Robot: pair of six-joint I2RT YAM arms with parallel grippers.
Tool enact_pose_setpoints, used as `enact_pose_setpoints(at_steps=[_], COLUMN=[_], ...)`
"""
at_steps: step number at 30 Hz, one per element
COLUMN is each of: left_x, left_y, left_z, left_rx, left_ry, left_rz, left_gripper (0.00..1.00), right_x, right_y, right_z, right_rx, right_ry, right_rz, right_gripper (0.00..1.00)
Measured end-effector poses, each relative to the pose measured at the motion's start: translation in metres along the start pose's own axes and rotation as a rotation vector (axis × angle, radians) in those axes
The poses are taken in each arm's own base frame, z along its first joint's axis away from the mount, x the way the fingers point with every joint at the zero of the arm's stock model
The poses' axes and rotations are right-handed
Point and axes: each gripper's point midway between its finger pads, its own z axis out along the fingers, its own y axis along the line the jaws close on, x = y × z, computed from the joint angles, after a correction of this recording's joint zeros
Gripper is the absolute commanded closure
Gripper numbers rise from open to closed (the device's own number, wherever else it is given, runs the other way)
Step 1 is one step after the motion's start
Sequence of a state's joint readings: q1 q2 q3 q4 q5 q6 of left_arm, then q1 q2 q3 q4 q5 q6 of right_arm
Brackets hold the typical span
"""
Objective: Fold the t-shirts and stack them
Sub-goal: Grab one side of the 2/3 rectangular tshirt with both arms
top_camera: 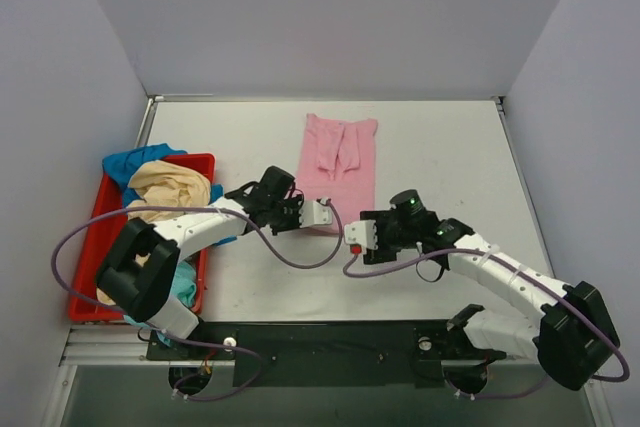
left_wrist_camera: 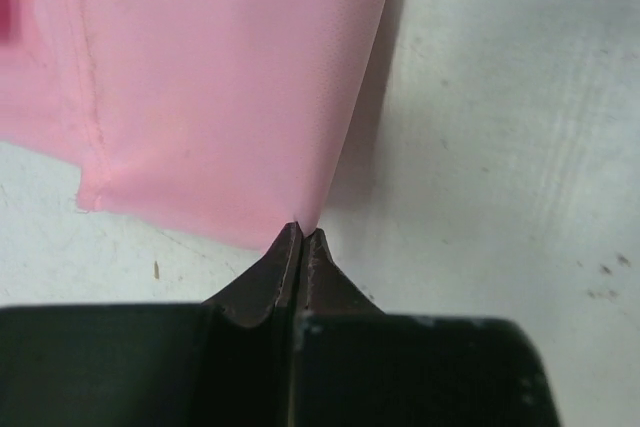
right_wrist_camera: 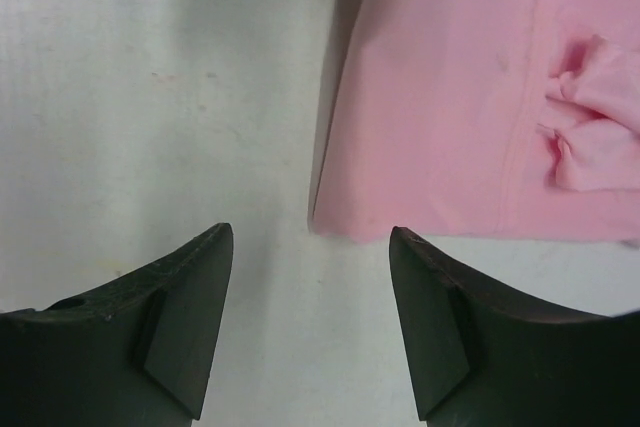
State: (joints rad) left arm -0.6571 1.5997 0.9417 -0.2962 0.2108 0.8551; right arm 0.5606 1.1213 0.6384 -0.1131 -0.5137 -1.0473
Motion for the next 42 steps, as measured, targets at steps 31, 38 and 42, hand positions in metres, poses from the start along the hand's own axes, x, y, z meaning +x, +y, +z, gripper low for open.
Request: enact_pose_setpoints(at_steps=[31, 38, 42], left_x=[0.027, 0.033, 0.031], left_y=[-0.066, -0.095, -0.123], left_z=[-0.031, -0.053, -0.081], left_rx=[0.189, 0.299, 0.390], left_ry=[-0.031, -0.003, 0.019], left_rz=[-0.067, -0.088, -0.073], left_gripper=[1.00, 1.00, 1.00], right_x=[0.035, 0.002, -0.029], right_y=[0.056, 0.074, 0.086], right_z=[0.056, 0.027, 0.007], right_rx=[-0.099, -0.160, -0.191], right_ry=[0.211, 0.148, 0.075], right_rz=[-0.148, -0.125, -0.124], right_gripper=[1.00, 1.00, 1.00])
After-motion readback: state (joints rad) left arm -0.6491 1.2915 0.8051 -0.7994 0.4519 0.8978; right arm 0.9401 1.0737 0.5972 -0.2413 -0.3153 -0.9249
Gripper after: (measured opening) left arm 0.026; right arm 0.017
